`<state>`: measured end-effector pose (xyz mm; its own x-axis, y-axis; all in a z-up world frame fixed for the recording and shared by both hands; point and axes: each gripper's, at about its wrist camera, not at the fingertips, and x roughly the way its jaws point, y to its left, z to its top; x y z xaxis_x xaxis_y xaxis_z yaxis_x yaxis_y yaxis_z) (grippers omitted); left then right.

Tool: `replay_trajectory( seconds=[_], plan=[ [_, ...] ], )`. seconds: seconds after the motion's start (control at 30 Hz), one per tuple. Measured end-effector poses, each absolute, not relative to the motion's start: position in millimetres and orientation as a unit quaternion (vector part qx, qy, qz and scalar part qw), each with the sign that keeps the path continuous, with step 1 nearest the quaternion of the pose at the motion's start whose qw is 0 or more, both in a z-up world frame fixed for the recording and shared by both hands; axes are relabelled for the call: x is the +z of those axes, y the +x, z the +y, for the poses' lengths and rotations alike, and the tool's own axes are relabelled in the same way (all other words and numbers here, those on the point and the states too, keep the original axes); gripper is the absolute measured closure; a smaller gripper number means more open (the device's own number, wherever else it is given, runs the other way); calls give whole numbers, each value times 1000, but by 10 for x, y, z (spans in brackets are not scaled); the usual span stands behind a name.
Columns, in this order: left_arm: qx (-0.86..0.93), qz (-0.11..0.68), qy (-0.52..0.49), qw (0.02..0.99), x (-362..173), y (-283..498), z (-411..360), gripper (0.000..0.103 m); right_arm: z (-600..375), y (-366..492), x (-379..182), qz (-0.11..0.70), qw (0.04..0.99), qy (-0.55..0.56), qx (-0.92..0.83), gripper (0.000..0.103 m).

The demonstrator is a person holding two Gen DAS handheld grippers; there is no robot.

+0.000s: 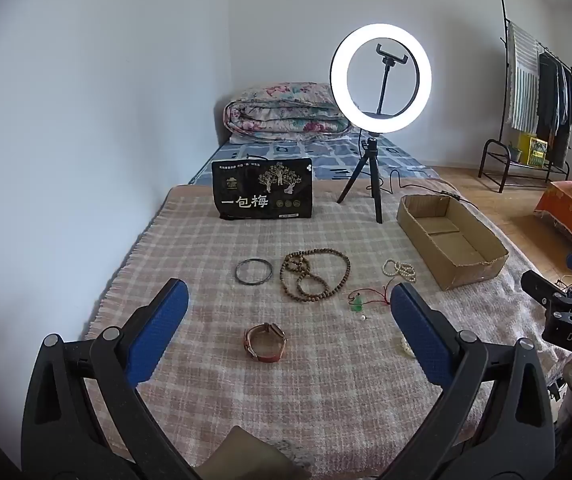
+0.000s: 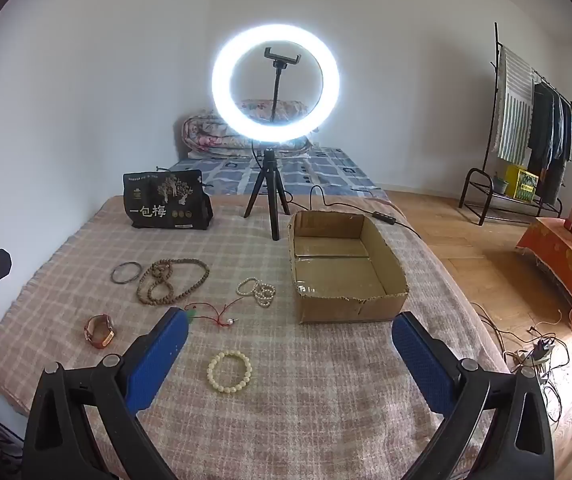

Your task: Organize jewelry

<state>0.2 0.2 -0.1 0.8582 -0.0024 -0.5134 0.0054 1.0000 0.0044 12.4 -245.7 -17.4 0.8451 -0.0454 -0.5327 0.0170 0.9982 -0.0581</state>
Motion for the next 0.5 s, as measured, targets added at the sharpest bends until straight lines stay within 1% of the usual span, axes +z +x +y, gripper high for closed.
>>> replay_trajectory(
  seconds=[0.5],
  plan=[
    [1, 261, 9, 965, -2, 6, -6, 0, -2471, 126, -167, 276, 960, -28, -17, 0]
  ],
)
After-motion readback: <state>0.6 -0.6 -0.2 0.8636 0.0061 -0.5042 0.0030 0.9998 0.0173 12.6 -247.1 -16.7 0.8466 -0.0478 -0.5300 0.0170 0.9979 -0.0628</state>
